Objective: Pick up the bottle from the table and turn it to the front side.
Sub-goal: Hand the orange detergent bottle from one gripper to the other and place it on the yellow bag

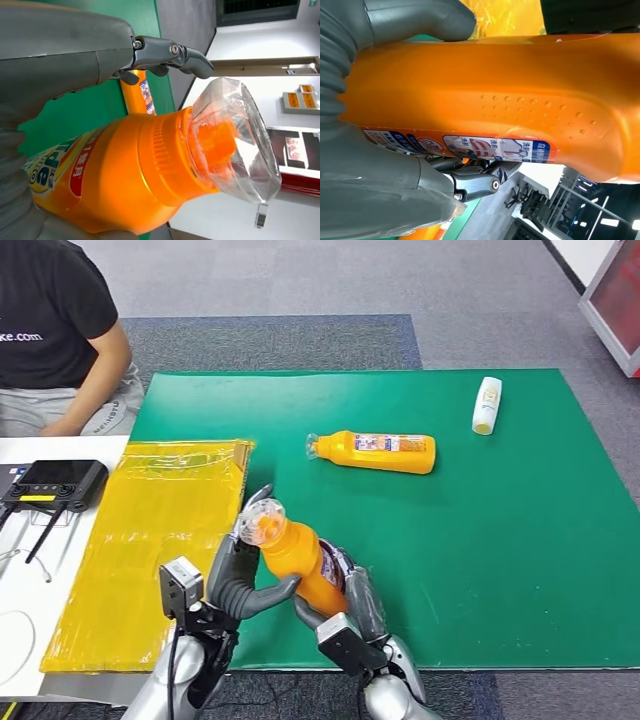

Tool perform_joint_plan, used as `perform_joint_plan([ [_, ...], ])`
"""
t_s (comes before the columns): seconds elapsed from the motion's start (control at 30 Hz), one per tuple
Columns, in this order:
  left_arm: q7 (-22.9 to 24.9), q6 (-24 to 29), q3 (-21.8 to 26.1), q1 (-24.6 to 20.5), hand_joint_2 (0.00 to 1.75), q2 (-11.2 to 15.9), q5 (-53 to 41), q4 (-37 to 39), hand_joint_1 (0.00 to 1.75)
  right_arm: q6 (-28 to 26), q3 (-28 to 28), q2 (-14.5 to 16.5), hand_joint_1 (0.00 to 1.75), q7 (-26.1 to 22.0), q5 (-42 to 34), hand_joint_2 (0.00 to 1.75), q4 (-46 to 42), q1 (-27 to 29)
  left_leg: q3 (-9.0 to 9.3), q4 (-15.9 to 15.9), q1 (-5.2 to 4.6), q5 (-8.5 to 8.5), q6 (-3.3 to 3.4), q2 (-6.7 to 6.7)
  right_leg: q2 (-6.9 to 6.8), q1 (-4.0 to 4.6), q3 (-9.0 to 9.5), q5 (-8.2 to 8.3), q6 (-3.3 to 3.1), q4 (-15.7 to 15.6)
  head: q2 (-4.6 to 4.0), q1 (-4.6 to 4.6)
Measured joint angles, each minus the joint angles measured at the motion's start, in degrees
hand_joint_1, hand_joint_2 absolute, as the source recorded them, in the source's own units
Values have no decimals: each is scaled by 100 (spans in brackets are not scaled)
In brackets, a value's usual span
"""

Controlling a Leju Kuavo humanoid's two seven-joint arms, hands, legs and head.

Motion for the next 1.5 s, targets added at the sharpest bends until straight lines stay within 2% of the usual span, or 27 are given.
perform_joint_plan([
  [0.27, 24, -36, -51, -208, 175, -51, -6, 157, 0, -3, 21, 0, 175, -22, -96, 175, -140, 15, -2, 1, 0, 0, 0, 0, 0, 0, -3, 0, 0, 0, 0, 0],
  [0.53, 38, -298, -198, -341, 175, -46, -104, 310, 0, -9, 34, 0, 175, -56, -157, 175, -175, 34, -8, 1, 0, 0, 0, 0, 0, 0, -9, 0, 0, 0, 0, -1],
  [0.77, 10, -719, -358, -480, 175, 72, -365, 452, 0, -6, 32, -1, 175, -111, -257, 175, -182, 75, -13, 1, 0, 0, 0, 0, 0, 0, -12, 0, 0, 1, 0, 0],
  [1.03, -19, -750, -434, -580, 175, 180, -607, 516, 1, 23, 22, 0, 175, -127, -285, 175, -180, 101, -14, 1, 0, 0, 0, 0, 0, 0, -12, 0, 0, 2, 0, 0],
  [1.07, -17, -744, -436, -587, 175, 186, -612, 525, 8, 24, 21, 0, 175, -129, -285, 175, -180, 100, -14, 1, 0, 0, 0, 0, 0, 0, -12, 0, 0, 2, 0, 0],
  [1.2, -23, -705, -436, -595, 175, 193, -627, 561, 164, 46, 21, 0, 175, -134, -291, 175, -180, 96, -15, 1, 0, 0, 0, 0, 0, 0, -13, 0, 0, 2, 0, 0],
  [1.3, -34, -681, -434, -598, 175, 193, -628, 572, 175, 49, 21, 0, 175, -139, -299, 175, -180, 92, -15, 1, 0, 0, 0, 0, 0, 0, -14, 0, 0, 2, 0, 0],
  [1.5, -41, -715, -408, -598, 175, 185, -352, 580, 175, 46, 23, 0, 175, -155, -321, 175, -182, 94, -16, 1, 0, 0, 0, 0, 0, 0, -15, 0, 0, 2, 0, 0],
])
